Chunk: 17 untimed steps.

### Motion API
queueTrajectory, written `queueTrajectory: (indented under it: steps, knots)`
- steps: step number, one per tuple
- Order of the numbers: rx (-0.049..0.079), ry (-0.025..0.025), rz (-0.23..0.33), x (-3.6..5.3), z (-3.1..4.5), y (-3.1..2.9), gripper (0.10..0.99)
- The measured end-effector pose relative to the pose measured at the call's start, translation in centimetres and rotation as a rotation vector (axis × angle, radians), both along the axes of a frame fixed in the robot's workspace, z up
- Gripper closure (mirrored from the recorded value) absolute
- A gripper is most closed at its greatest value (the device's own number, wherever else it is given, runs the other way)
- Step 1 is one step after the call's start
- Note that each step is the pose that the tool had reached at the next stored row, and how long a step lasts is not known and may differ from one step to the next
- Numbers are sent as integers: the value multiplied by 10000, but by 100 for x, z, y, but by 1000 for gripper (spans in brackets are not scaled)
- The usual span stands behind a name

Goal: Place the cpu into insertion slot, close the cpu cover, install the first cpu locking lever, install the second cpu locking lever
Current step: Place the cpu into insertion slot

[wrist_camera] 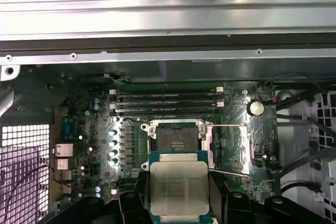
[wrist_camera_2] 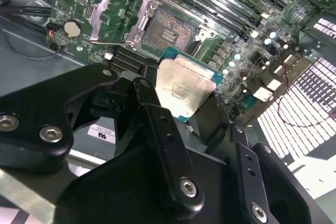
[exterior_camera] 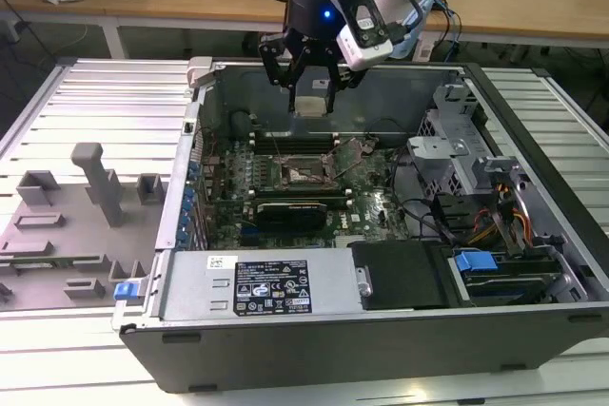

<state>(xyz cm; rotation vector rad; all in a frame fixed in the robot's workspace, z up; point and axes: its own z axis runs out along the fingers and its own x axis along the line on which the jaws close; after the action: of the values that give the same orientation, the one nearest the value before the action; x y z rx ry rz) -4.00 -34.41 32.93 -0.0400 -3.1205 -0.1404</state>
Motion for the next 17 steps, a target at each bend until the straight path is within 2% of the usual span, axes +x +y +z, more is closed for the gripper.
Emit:
queueTrajectory:
  steps: [5,7,14,17]
  knots:
    - [-5,-1,-20,-1,-131,10,545]
    - [-5,-1,-249,-1,-143,10,545]
    - [-5,-1,-1604,-1,-148,10,545]
    - [-6,0,-2621,-1,-153,10,545]
